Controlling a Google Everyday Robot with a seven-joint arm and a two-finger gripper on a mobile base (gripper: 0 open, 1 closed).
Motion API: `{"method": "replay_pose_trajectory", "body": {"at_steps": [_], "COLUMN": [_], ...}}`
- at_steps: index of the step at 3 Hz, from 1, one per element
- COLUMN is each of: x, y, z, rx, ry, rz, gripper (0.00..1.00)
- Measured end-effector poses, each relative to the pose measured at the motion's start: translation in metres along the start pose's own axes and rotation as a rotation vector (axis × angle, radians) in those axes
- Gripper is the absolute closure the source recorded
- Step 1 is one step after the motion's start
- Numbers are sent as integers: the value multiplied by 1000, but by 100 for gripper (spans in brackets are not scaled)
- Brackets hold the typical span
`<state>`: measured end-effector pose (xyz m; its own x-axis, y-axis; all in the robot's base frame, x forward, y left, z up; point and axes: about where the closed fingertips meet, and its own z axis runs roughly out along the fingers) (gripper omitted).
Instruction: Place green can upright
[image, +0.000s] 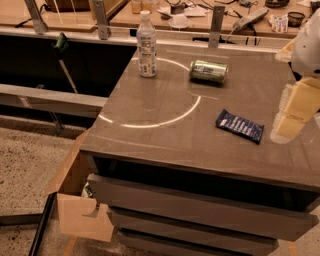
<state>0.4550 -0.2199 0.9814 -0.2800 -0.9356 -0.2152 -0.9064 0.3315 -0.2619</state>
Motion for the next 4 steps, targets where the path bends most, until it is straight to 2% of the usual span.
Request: {"method": "replay_pose_trajectory", "body": {"at_steps": [1,2,3,4], "x": [-6,-15,-33,-39], "y": [-46,-90,-126,-132], "z": [7,26,54,55], "rx": [61,98,75,79], "ry": [12,1,23,11], "rz": [139,235,205,188], "gripper": [0,0,0,0]}}
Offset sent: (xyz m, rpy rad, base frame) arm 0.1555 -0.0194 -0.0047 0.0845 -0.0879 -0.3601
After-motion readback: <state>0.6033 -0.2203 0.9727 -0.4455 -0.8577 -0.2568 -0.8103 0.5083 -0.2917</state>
